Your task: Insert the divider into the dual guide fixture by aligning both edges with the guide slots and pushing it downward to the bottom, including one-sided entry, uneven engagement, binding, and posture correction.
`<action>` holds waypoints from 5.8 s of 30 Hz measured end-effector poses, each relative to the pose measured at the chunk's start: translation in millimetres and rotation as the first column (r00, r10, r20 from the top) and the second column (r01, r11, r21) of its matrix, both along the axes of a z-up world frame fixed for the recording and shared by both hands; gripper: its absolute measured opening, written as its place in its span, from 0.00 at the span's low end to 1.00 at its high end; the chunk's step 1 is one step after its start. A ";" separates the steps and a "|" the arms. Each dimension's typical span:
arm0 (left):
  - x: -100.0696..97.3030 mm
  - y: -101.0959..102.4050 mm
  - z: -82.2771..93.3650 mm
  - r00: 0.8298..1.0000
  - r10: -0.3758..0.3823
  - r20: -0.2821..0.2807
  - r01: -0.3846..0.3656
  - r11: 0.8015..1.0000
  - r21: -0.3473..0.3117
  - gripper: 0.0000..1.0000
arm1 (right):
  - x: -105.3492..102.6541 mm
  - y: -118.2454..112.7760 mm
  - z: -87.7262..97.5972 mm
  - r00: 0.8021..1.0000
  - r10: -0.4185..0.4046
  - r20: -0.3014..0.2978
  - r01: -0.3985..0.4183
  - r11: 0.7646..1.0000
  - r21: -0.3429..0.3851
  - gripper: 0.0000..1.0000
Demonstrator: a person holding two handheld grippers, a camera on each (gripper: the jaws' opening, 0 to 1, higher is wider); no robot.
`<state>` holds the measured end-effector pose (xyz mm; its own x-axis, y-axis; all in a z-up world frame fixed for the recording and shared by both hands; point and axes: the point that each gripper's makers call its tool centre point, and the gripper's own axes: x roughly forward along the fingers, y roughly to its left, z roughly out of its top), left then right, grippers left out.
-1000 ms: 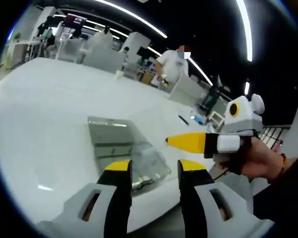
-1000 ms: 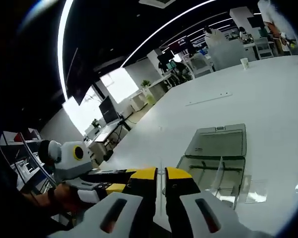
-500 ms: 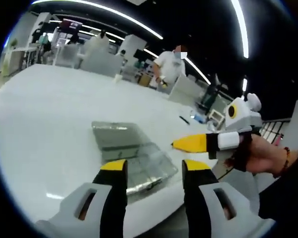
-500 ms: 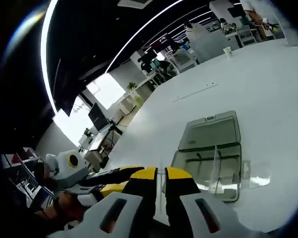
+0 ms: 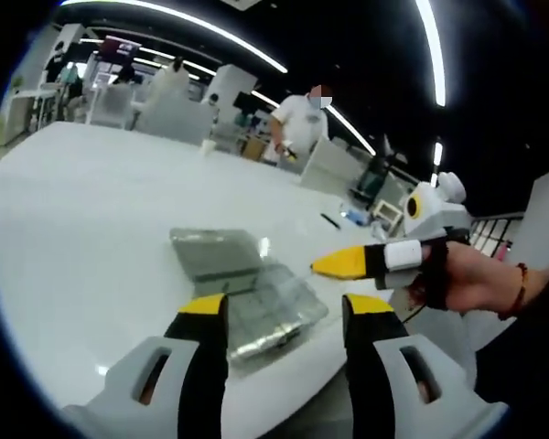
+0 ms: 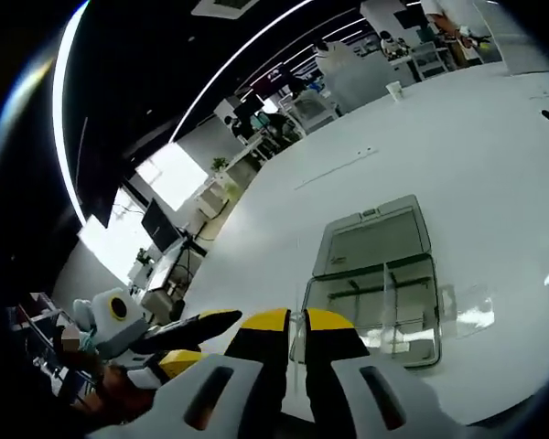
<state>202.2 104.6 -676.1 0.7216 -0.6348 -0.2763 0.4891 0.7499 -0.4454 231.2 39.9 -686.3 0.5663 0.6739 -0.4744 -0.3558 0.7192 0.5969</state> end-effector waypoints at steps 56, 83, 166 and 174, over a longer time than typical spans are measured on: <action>21.5 42.5 -16.3 0.992 -0.112 0.056 0.109 0.993 0.043 0.66 | 34.8 3.4 -61.4 0.987 -0.070 -0.145 0.020 0.948 -0.316 0.00; 20.2 43.0 -19.4 0.992 -0.116 0.043 0.115 0.993 0.039 0.65 | 35.1 0.7 -53.0 0.988 -0.153 0.027 0.153 0.923 -0.353 0.00; 18.1 47.9 -24.7 0.994 -0.108 0.009 0.108 0.994 -0.004 0.62 | 27.4 5.2 -60.5 0.950 -0.054 -0.308 -0.079 0.911 -0.404 0.00; 18.7 46.7 -25.8 0.993 -0.115 0.005 0.115 0.993 -0.002 0.62 | 26.7 5.9 -68.4 0.938 -0.034 -0.345 -0.126 0.894 -0.430 0.00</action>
